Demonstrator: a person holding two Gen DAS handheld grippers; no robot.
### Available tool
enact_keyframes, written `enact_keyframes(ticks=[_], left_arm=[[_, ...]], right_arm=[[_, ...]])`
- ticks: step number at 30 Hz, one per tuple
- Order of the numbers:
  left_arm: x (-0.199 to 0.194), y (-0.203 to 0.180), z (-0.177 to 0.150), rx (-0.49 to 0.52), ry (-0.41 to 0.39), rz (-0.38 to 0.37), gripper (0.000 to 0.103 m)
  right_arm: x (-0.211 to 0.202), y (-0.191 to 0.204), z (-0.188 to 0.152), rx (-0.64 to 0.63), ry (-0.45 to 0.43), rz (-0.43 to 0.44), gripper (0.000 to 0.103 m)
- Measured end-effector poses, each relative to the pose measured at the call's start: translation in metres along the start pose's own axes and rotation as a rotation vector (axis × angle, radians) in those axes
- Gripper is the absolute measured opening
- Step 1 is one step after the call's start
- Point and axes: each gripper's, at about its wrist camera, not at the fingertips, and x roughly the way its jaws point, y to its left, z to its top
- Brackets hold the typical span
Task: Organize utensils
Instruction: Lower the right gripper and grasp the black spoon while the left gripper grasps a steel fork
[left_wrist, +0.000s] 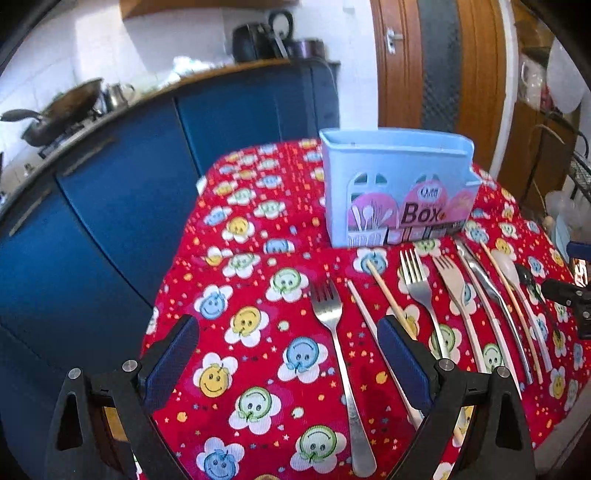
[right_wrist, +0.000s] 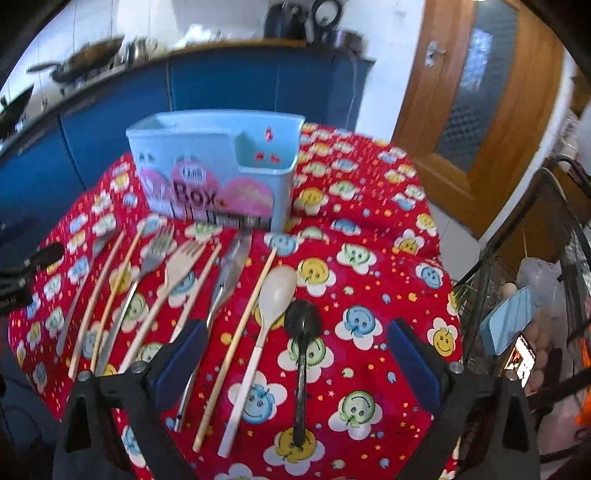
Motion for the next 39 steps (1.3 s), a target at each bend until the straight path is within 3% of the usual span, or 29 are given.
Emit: enact_keyframes(ticks=[6,9,14,18,23,34,39], left_arm=[[0.019,-0.002,0.007,0.012,0.167,-0.072,0.095],[0.027,-0.005,0.009,0.013,0.237,-0.122,0.085],[0.038,-0.008,0.012,0.007,0.341,-0.180,0.060],[0.046,-0.009,0.015,0.027,0.390,-0.207,0.045],[0.061,-0.004,0.017,0.001,0.464,-0.263,0.020],[0.082,0.005,0.022,-0.006,0.581,-0.370,0.015],[0.085,-0.002,0.027,0.087,0.581,-0.396,0.013]], right_arm=[[0.015,-0.007,0.011,-0.002,0.147,0.033,0.081],[0.024,-0.010,0.014,-0.009,0.213,0.037,0.073],[0.038,-0.014,0.014,-0.001,0.315,0.065,0.059],[0.043,-0.016,0.012,-0.018,0.362,0.072,0.049],[0.053,-0.018,0.010,-0.008,0.413,0.117,0.025],[0.070,-0.023,0.022,0.018,0.496,0.179,0.021],[0.083,-0.026,0.039,-0.006,0.520,0.176,0.020]])
